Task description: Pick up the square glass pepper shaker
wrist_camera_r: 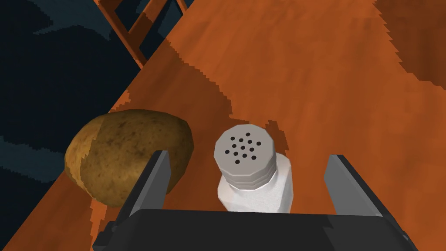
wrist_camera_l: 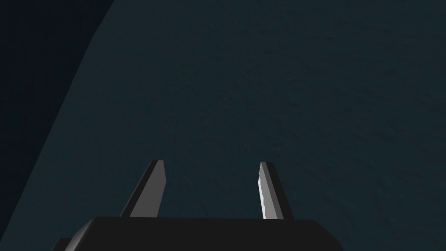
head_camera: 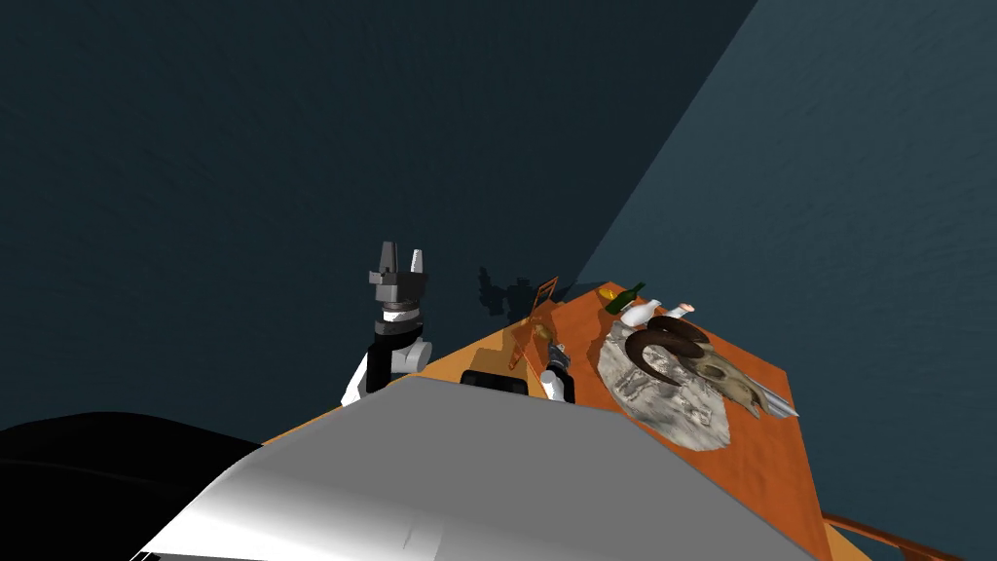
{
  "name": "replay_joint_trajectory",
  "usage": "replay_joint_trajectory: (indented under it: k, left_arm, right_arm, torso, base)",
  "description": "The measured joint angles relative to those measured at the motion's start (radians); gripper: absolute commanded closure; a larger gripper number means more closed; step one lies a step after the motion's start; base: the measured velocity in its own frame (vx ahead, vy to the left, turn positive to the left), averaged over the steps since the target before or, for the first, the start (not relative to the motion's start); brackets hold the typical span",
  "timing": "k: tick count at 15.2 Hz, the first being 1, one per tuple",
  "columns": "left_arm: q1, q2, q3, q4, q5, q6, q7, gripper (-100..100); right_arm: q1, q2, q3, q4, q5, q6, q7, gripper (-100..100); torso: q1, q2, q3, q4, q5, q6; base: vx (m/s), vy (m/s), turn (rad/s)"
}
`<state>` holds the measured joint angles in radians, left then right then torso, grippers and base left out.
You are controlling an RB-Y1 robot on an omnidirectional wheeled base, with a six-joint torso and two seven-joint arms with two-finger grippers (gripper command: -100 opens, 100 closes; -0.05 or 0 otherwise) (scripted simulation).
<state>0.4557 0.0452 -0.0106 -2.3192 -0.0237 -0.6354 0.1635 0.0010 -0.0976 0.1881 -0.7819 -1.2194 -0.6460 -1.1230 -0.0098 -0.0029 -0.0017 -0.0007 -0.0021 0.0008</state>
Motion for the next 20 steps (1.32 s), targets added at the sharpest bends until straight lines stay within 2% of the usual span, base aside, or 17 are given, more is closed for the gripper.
replay_joint_trajectory:
  k: [1, 2, 6, 8, 9, 14, 16, 20]
  left_arm:
    - [0.0, 0.0, 0.0, 0.0, 0.0, 0.0, 0.0, 0]
    - [0.0, 0.0, 0.0, 0.0, 0.0, 0.0, 0.0, 0]
    - [0.0, 0.0, 0.0, 0.0, 0.0, 0.0, 0.0, 0]
    - [0.0, 0.0, 0.0, 0.0, 0.0, 0.0, 0.0, 0]
    - [0.0, 0.0, 0.0, 0.0, 0.0, 0.0, 0.0, 0]
    - [0.0, 0.0, 0.0, 0.0, 0.0, 0.0, 0.0, 0]
    - [0.0, -0.001, -0.001, 0.0, 0.0, 0.0, 0.0, 0]
    - [0.0, -0.001, -0.001, 0.0, 0.0, 0.0, 0.0, 0]
  right_arm:
    - [0.017, 0.018, 0.0, -0.03, -0.009, -0.005, 0.029, -100]
    - [0.017, 0.031, 0.003, -0.034, -0.013, -0.012, 0.048, -100]
    - [0.004, 0.109, 0.033, -0.015, -0.024, -0.08, 0.106, -100]
    - [0.01, 0.133, 0.037, -0.029, -0.031, -0.095, 0.134, -100]
    - [0.012, 0.135, 0.037, -0.033, -0.032, -0.097, 0.14, 100]
    - [0.01, 0.135, 0.038, -0.033, -0.031, -0.097, 0.142, 100]
    - [0.001, 0.097, 0.026, -0.02, -0.021, -0.074, 0.105, 100]
    - [0.014, 0.024, 0.003, -0.028, -0.008, -0.017, 0.045, 100]
  torso:
    - [0.0, -0.001, 0.0, 0.0, 0.0, 0.0]
    - [0.001, -0.001, -0.001, 0.0, 0.0, 0.0]
    - [-0.002, 0.0, 0.0, 0.0, 0.0, 0.0]
    - [0.0, 0.0, 0.0, 0.0, 0.0, 0.0]
    - [0.004, 0.0, 0.0, 0.0, 0.001, 0.0]
    - [0.007, 0.0, 0.0, -0.001, 0.001, 0.001]
    - [0.014, -0.002, -0.003, -0.004, 0.001, 0.001]
    - [0.016, -0.002, -0.005, -0.008, -0.002, 0.0]
  base:
    - [0.039, -0.131, -0.012]
    - [0.034, -0.135, -0.016]
    - [0.013, -0.176, -0.014]
    - [0.015, -0.084, 0.005]
    - [0.004, -0.024, 0.003]
    - [-0.001, 0.023, 0.01]
    - [-0.017, 0.218, 0.0]
    - [-0.032, 0.191, 0.008]
